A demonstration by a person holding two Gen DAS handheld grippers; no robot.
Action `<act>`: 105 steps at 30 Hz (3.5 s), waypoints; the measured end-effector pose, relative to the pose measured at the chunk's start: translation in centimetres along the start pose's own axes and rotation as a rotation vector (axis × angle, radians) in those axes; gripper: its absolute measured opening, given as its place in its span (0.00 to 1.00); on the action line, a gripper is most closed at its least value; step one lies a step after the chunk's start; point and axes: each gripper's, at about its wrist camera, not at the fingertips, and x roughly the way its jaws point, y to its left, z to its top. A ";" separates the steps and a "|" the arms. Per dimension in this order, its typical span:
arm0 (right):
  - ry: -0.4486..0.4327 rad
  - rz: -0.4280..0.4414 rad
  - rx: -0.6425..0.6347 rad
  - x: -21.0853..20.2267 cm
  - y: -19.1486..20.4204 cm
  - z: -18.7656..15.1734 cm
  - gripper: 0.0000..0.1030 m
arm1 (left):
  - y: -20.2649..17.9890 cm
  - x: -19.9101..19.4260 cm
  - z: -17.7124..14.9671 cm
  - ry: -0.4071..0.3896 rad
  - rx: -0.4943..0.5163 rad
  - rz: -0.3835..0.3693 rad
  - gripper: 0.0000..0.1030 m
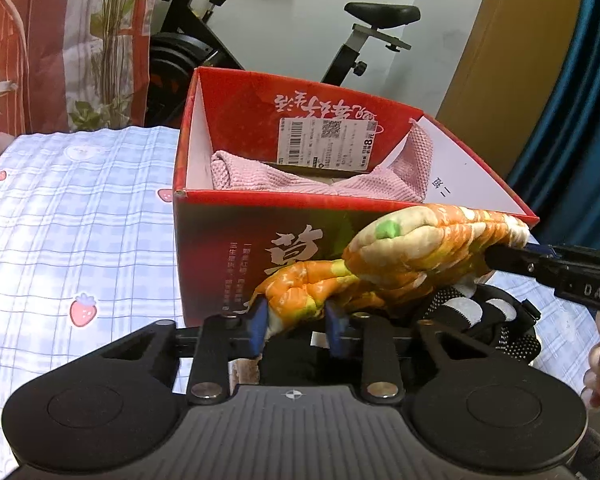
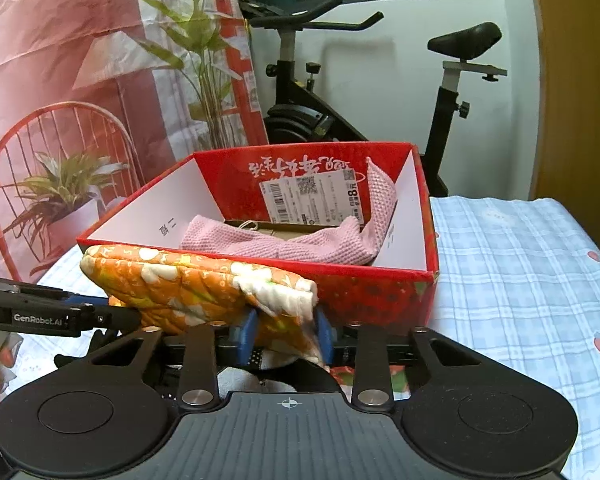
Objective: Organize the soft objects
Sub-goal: 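Lift the orange plush with the right tool and carry it over the box, then lower the orange plush into the box and open the right tool, then move both tools down to the black gloves in front of the box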
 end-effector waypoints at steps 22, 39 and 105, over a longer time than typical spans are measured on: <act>-0.244 0.055 -0.049 -5.5 0.5 7.9 0.08 | -2.4 -8.8 6.0 -0.287 0.045 -0.032 0.22; -0.052 -0.033 -0.040 1.0 -1.7 9.9 0.08 | 0.1 0.4 9.8 0.032 -0.048 -0.084 0.22; -0.149 -0.084 -0.052 -5.7 3.5 0.2 1.00 | -3.5 -10.3 0.9 -0.138 0.085 0.239 0.97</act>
